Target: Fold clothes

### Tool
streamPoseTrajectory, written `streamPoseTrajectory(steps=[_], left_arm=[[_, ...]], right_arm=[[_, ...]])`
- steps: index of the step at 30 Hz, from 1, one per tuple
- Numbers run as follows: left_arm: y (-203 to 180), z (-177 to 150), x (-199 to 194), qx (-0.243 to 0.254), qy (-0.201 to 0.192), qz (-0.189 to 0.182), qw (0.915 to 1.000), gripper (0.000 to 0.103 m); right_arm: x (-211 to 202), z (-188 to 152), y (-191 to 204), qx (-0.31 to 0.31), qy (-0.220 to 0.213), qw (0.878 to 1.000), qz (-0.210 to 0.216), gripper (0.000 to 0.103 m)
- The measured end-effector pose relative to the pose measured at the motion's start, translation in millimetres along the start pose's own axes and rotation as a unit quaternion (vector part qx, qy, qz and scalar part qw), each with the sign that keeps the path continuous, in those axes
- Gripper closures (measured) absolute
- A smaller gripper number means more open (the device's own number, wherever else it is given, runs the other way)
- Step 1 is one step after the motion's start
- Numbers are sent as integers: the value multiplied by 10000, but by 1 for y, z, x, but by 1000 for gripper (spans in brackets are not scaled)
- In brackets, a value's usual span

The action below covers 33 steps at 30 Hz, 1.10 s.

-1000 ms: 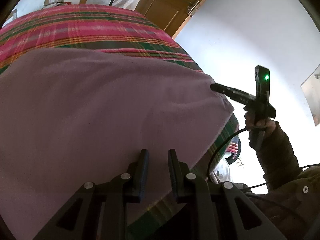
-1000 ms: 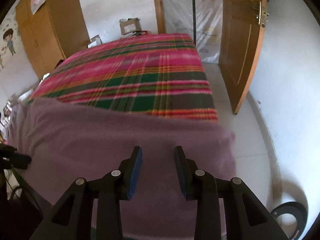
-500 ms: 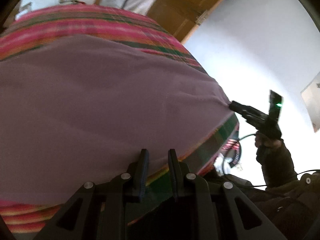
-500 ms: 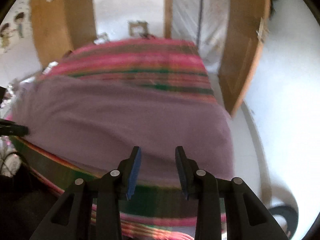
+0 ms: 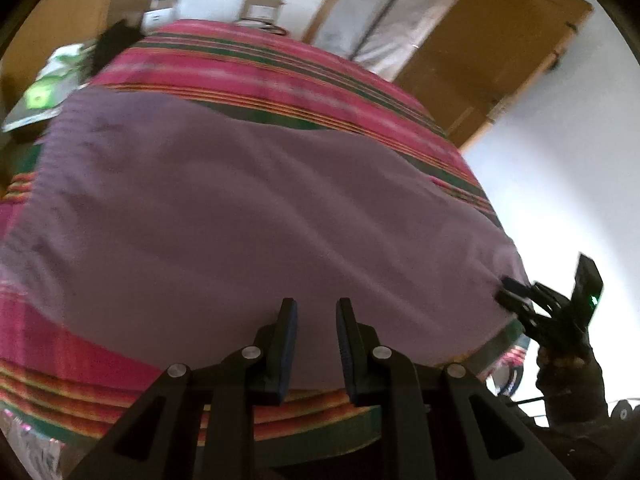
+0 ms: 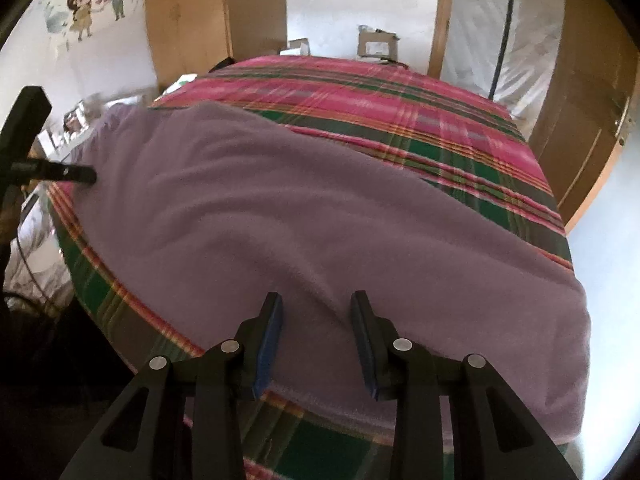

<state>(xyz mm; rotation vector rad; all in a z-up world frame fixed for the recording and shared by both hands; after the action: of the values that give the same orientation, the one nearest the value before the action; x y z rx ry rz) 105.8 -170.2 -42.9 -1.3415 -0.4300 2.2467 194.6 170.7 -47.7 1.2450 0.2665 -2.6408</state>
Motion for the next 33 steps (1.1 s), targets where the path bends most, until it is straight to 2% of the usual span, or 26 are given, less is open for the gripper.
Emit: streamPoseTrajectory(steps=[2, 5, 9, 11, 13, 16, 18, 20, 23, 25, 28, 30, 33], left_arm=[[13, 4, -5, -153, -53, 109, 9998, 83], [27, 14, -12, -299, -157, 240, 9991, 83], [35, 45, -25, -225, -386, 562, 9974, 83], [45, 58, -37, -413, -608, 709, 9948, 83], [63, 67, -52, -759, -824, 552, 9922, 82], [94, 74, -72, -1233, -1011, 571, 9856, 74], [109, 81, -82, -1356, -1128, 695, 9819, 73], [125, 88, -88, -1632, -1238, 453, 9778, 73], [145, 101, -90, -1928, -1302, 61, 9725, 66], [154, 105, -87, -2063, -1259, 6, 9703, 65], [167, 107, -72, -2279, -1006, -250, 9682, 64], [172, 106, -60, -2485, -759, -630, 9636, 64], [166, 105, -48, -2367, -596, -839, 9661, 64]], right_arm=[[-5, 1, 2, -149, 112, 9998, 0, 66], [-11, 12, 6, -304, 62, 9995, 20, 66], [-8, 36, 18, -310, -173, 9993, 136, 66], [0, 52, 28, -351, -236, 9987, 273, 66], [8, 65, 38, -426, -269, 9975, 489, 66], [19, 80, 53, -551, -287, 9957, 695, 66], [27, 88, 63, -597, -288, 9941, 857, 66], [32, 93, 71, -623, -274, 9929, 972, 66], [40, 100, 83, -663, -253, 9909, 1144, 66], [45, 105, 91, -689, -238, 9894, 1259, 66], [53, 112, 103, -727, -217, 9868, 1431, 66], [58, 117, 111, -753, -203, 9849, 1545, 66], [63, 119, 113, -651, -135, 9848, 1608, 66]])
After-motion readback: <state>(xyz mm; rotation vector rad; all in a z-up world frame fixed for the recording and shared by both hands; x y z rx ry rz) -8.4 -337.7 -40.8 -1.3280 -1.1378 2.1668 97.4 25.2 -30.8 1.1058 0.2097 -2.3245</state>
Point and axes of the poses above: each gripper's, at about its wrist camera, not at the fingertips, and x roughly the way its jaws point, y to its left, z to its top, the point moved 3 cm from there along x, roughly the way its jaws point, and after that the axes turned 4 degrees about -z, right-handed, at the moved point
